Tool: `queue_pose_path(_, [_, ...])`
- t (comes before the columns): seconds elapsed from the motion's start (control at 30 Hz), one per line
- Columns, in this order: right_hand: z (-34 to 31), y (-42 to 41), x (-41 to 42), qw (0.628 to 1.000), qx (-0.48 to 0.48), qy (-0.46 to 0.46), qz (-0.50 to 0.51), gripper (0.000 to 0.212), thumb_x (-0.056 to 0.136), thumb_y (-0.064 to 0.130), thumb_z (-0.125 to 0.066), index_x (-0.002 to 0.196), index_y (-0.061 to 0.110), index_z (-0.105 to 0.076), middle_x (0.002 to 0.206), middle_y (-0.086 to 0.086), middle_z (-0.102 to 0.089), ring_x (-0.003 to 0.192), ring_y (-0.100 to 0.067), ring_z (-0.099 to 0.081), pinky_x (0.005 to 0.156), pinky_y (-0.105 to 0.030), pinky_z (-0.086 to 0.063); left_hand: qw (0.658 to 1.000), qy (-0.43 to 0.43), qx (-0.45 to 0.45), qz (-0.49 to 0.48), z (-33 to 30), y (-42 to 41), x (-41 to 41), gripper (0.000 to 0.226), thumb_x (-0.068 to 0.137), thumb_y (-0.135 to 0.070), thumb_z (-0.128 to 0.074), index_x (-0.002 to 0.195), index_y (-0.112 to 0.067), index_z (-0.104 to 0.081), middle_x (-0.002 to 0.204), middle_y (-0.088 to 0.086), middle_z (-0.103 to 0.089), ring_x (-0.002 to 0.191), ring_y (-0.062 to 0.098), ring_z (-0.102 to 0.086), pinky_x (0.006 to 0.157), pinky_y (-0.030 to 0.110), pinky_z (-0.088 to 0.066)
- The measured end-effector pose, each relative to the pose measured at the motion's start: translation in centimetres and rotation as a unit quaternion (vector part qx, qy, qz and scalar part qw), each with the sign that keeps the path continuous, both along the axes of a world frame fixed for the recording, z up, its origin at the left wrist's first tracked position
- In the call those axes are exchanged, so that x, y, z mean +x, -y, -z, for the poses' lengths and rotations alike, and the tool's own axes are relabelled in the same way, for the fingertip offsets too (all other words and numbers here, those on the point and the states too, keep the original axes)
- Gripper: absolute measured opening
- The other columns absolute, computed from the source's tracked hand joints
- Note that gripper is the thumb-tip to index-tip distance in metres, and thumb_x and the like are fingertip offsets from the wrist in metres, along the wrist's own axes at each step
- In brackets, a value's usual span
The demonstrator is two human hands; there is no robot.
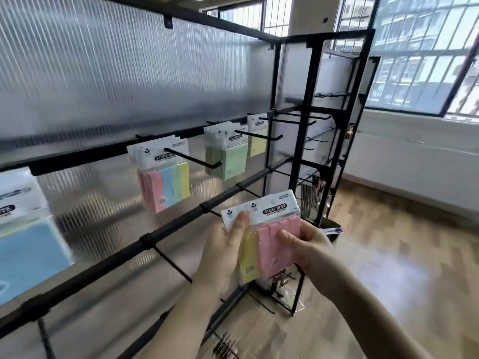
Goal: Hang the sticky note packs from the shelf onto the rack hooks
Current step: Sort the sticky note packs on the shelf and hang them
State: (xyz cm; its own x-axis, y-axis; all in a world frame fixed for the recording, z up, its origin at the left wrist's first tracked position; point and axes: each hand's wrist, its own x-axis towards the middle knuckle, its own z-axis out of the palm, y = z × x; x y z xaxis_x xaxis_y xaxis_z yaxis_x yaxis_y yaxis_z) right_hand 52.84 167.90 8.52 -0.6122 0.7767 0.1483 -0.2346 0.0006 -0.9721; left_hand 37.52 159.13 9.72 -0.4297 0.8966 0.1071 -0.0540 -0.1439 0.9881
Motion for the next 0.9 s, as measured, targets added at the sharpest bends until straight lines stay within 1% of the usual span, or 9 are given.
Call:
queue_pose_path(0.1, [0.4, -1.7, 0.8, 0.997, -0.037, -0.048, 0.054, 0.036, 0.072, 0.033, -0.079, 0.102, 0.016, -0.072, 0.100, -0.012, -0.072, 0.082, -0.022, -0.070, 0.063, -0.034, -0.057, 0.998, 0.031, 0.003, -0.051, 0.0, -2.0, 0.4, 0.043, 0.075, -0.065, -0.055, 0.071, -0.026, -0.075, 0.077, 0.011, -0.072, 0.066, 0.031, -0.066, 0.065, 0.046, -0.056])
queue_pose_path(0.2, [0.1, -3.8, 2.5, 0.991, -0.057, -0.069, 0.104, 0.031, 0.075, 0.026, -0.069, 0.104, 0.016, -0.070, 0.096, -0.008, -0.072, 0.076, -0.017, -0.069, 0.055, -0.030, -0.055, 0.996, 0.038, 0.008, -0.084, -0.4, -3.7, 1.1, 0.026, 0.077, -0.058, -0.053, 0.065, -0.045, -0.072, 0.066, -0.003, -0.072, 0.060, 0.023, -0.067, 0.063, 0.054, -0.055])
queue_pose_path(0.33, [-0.4, -7.0, 4.4, 0.987, -0.071, -0.052, 0.135, 0.020, 0.088, 0.021, -0.059, 0.105, 0.014, -0.067, 0.078, -0.002, -0.069, 0.057, -0.008, -0.064, 0.039, -0.020, -0.046, 0.994, 0.028, 0.020, -0.103, -1.2, -6.0, 1.9, 0.025, 0.076, -0.056, -0.054, 0.067, -0.041, -0.073, 0.068, -0.004, -0.072, 0.071, 0.029, -0.068, 0.065, 0.061, -0.054])
queue_pose_path(0.4, [-0.4, -9.0, 5.2, 0.986, -0.075, -0.033, 0.146, 0.019, 0.092, 0.028, -0.056, 0.101, 0.016, -0.068, 0.077, -0.003, -0.069, 0.061, -0.013, -0.065, 0.040, -0.023, -0.048, 0.993, 0.013, 0.029, -0.112, -1.4, -7.2, 2.4, 0.027, 0.075, -0.055, -0.056, 0.068, -0.037, -0.074, 0.070, -0.002, -0.073, 0.073, 0.031, -0.069, 0.068, 0.061, -0.055])
queue_pose_path(0.5, [-0.5, -12.0, 6.1, 0.990, -0.078, -0.002, 0.114, 0.046, 0.079, 0.055, -0.059, 0.094, 0.013, -0.071, 0.080, -0.012, -0.068, 0.068, -0.025, -0.064, 0.058, -0.034, -0.053, 0.991, -0.026, 0.034, -0.127, -2.1, -9.6, 3.9, 0.027, 0.076, -0.055, -0.055, 0.067, -0.038, -0.074, 0.071, -0.001, -0.074, 0.070, 0.027, -0.070, 0.070, 0.058, -0.056])
queue_pose_path(0.57, [-0.7, -14.0, 6.7, 0.992, -0.095, 0.006, 0.082, 0.061, 0.064, 0.065, -0.066, 0.087, 0.009, -0.071, 0.068, -0.011, -0.062, 0.058, -0.022, -0.059, 0.062, -0.035, -0.049, 0.988, -0.063, 0.043, -0.137, -2.5, -11.5, 5.1, 0.028, 0.078, -0.056, -0.054, 0.067, -0.039, -0.074, 0.072, -0.003, -0.074, 0.069, 0.022, -0.070, 0.069, 0.052, -0.057])
queue_pose_path(0.63, [-1.4, -15.9, 7.2, 0.993, -0.099, 0.029, 0.049, 0.063, 0.056, 0.069, -0.068, 0.081, 0.011, -0.071, 0.062, -0.008, -0.061, 0.051, -0.019, -0.057, 0.052, -0.028, -0.049, 0.983, -0.096, 0.061, -0.144, -2.8, -13.5, 6.3, 0.028, 0.079, -0.056, -0.054, 0.069, -0.039, -0.074, 0.074, -0.006, -0.074, 0.070, 0.015, -0.070, 0.070, 0.042, -0.056])
queue_pose_path(0.77, [-3.4, -19.4, 8.4, 0.996, -0.015, 0.083, -0.004, 0.057, 0.059, 0.075, -0.055, 0.067, 0.022, -0.074, 0.059, -0.006, -0.067, 0.044, -0.014, -0.061, 0.039, -0.019, -0.044, 0.975, -0.139, 0.078, -0.158, -3.6, -17.4, 8.9, 0.019, 0.083, -0.051, -0.057, 0.074, -0.044, -0.072, 0.073, -0.010, -0.073, 0.066, 0.009, -0.069, 0.059, 0.019, -0.050])
queue_pose_path(0.9, [-5.4, -22.3, 8.9, 0.990, 0.095, 0.094, -0.049, 0.054, 0.069, 0.073, -0.052, 0.081, 0.023, -0.072, 0.072, -0.004, -0.072, 0.058, -0.016, -0.066, 0.050, -0.021, -0.050, 0.969, -0.165, 0.082, -0.167, -4.9, -20.8, 10.9, 0.012, 0.087, -0.038, -0.063, 0.079, -0.045, -0.068, 0.073, -0.015, -0.073, 0.065, 0.001, -0.068, 0.055, 0.010, -0.046])
